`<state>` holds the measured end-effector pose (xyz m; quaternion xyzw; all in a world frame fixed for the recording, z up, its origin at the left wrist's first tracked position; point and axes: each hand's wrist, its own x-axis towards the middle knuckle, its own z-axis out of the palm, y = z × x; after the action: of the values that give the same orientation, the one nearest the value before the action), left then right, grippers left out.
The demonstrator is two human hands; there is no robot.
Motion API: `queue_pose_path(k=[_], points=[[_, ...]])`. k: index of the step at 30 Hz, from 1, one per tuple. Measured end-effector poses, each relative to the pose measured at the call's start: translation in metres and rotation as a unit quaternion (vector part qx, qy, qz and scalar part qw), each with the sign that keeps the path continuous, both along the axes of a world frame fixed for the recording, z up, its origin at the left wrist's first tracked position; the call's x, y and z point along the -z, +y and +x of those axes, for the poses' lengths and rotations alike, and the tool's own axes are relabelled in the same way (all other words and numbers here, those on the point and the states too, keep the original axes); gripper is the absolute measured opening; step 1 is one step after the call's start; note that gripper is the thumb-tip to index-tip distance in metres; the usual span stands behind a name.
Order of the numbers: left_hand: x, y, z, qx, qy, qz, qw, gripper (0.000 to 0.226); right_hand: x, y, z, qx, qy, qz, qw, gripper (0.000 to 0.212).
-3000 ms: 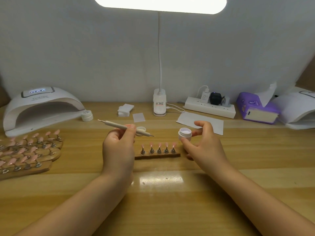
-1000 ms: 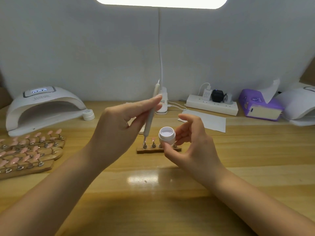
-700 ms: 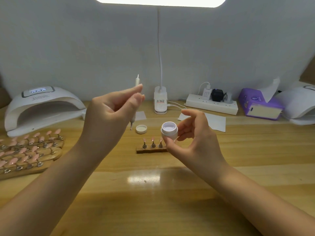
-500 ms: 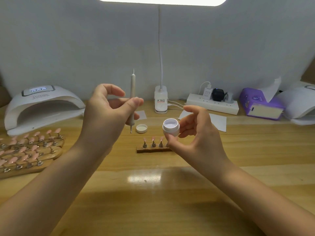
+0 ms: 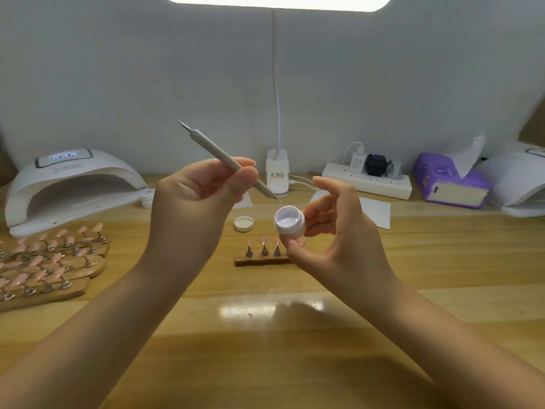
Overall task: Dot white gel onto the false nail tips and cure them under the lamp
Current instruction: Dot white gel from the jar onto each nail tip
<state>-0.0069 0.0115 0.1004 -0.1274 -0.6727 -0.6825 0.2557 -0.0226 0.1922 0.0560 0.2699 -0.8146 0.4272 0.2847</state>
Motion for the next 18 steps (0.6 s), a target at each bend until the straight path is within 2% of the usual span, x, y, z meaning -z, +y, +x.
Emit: queue_pose_path(k=[3, 7, 18], points=[[0.0015, 0.0029, 0.0028, -0.048, 0.040, -0.091, 0.994, 0.014, -0.0010, -0.0006, 0.0001, 0.001, 0.005, 0.006, 1.000, 0.082], [0.0031, 0.0052, 0.0039, -0.084, 0.058, -0.154, 0.983, 0.011, -0.0013, -0.0009, 0.0009, 0.005, 0.004, 0.015, 1.000, 0.082], [0.0043, 0.0083, 0.0051, -0.111, 0.074, -0.212, 0.968, 0.013, -0.0017, -0.0023, 0.0031, 0.012, 0.014, 0.031, 0.999, 0.081]])
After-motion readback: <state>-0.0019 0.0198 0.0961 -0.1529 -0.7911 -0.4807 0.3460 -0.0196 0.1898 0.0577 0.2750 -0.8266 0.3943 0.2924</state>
